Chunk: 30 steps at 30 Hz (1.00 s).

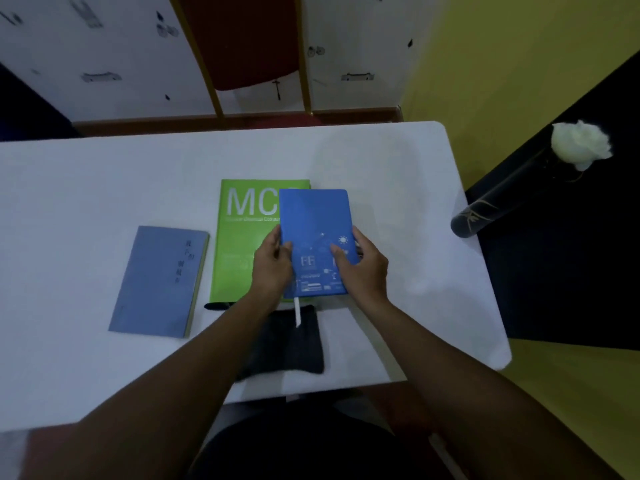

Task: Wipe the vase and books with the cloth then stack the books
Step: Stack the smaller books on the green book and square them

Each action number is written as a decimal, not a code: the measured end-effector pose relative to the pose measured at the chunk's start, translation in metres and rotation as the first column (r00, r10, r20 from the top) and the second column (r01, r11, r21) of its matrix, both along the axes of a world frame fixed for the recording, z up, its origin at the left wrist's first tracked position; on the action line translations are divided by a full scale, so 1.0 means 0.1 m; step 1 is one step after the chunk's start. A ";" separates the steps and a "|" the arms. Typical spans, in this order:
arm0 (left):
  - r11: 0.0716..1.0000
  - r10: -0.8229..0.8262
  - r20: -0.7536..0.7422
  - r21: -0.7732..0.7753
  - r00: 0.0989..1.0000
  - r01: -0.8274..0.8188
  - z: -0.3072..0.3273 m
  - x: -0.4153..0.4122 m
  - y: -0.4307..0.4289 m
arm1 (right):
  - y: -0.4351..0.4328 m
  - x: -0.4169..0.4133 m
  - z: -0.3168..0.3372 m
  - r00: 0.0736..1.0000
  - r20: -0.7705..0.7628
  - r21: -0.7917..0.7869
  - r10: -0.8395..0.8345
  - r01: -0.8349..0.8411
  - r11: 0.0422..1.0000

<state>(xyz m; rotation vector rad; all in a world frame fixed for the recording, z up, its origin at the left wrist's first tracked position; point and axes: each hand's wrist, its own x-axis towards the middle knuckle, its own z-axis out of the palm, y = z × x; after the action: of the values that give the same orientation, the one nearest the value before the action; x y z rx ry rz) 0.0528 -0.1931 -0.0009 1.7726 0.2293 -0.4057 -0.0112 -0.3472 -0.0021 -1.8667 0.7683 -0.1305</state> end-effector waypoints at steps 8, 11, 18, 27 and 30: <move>0.928 -0.125 0.115 0.365 0.985 0.075 -0.16 0.46 0.82 | 0.79 0.35 -0.07 0.991 -0.092 0.006 0.098 -0.098 0.995; 0.893 -0.167 0.071 0.433 0.983 0.121 -0.25 0.51 0.97 | 0.96 0.38 -0.16 0.986 -0.135 -0.002 0.098 -0.099 0.995; 0.857 -0.271 0.065 0.470 0.960 0.211 -0.29 0.45 1.07 | 1.13 0.38 -0.21 0.990 -0.125 -0.104 0.058 -0.072 0.992; 0.802 -0.345 0.081 0.543 0.935 0.249 -0.28 0.51 1.30 | 1.22 0.47 -0.21 0.962 -0.146 -0.290 0.231 -0.265 0.920; 0.713 -0.432 0.129 0.655 0.892 0.251 -0.27 0.50 1.39 | 1.33 0.42 -0.20 0.949 -0.189 -0.539 0.251 -0.314 0.781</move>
<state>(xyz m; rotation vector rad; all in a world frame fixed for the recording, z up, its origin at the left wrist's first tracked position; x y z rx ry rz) 0.1031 -0.0537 -0.0284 2.5296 -0.2091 -0.3640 0.0308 -0.2145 -0.0217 -2.5579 0.5374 -0.0679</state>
